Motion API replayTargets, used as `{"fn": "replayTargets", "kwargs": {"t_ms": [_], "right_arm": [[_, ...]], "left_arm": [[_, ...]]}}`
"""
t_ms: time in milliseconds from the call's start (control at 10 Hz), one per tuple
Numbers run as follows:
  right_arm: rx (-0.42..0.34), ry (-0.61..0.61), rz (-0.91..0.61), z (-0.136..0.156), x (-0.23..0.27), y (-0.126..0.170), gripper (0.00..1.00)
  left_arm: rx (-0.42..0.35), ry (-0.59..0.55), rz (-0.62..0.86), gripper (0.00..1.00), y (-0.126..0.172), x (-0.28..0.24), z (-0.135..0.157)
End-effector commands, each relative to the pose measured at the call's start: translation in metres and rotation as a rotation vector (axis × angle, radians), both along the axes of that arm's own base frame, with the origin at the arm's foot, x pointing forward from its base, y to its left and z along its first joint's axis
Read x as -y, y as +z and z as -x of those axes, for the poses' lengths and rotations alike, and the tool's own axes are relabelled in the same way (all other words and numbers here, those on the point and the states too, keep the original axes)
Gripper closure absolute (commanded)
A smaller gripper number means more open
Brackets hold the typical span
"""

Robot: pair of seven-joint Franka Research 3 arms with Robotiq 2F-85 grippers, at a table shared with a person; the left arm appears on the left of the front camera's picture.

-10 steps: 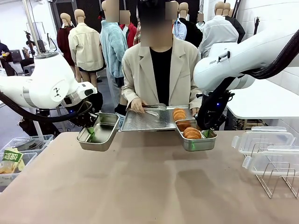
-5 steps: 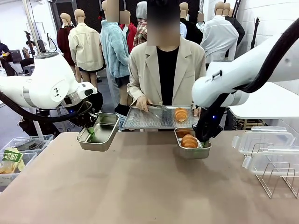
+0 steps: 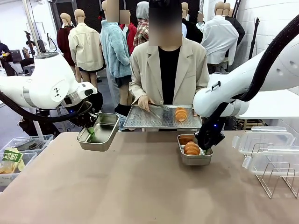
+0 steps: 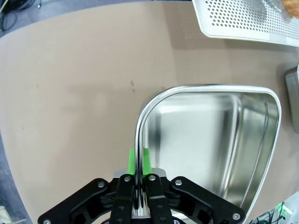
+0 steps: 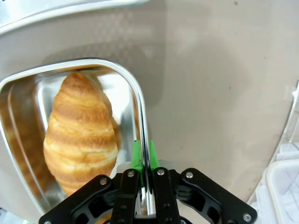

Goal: Place the bread in airtight containers.
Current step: Once an object is inside an Airtight Container , place the container in the center of the table.

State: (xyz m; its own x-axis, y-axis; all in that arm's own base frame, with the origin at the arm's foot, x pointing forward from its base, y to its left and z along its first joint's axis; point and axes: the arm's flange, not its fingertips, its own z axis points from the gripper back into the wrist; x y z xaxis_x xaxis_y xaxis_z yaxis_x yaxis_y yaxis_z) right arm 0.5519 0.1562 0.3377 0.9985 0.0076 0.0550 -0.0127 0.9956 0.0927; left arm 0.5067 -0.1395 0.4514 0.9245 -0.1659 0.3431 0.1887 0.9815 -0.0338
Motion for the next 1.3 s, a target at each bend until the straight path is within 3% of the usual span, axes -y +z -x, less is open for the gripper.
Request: {"fn": "replayTargets", "kwargs": {"t_ms": [0,200,300,500,900,1200], "right_arm": [[0.048,-0.019,0.018,0.02,-0.002,0.011,0.48],[0.069,-0.039,0.033,0.025,-0.002,0.023,0.11],[0.084,-0.037,0.039,0.027,-0.001,0.031,0.0],[0.116,-0.039,0.048,0.029,0.006,0.058,0.0],[0.211,0.076,0.2,0.049,0.029,0.143,0.0],[0.232,0.065,0.194,0.065,0.084,0.186,0.0]], "left_arm": [[0.009,-0.003,-0.008,1.0,0.003,-0.001,0.0],[0.009,-0.003,-0.008,1.0,0.003,-0.001,0.0],[0.009,-0.003,-0.008,1.0,0.003,-0.001,0.0],[0.009,-0.003,-0.008,1.0,0.003,-0.001,0.0],[0.009,-0.003,-0.008,1.0,0.003,-0.001,0.0],[0.009,-0.003,-0.008,1.0,0.003,-0.001,0.0]]}}
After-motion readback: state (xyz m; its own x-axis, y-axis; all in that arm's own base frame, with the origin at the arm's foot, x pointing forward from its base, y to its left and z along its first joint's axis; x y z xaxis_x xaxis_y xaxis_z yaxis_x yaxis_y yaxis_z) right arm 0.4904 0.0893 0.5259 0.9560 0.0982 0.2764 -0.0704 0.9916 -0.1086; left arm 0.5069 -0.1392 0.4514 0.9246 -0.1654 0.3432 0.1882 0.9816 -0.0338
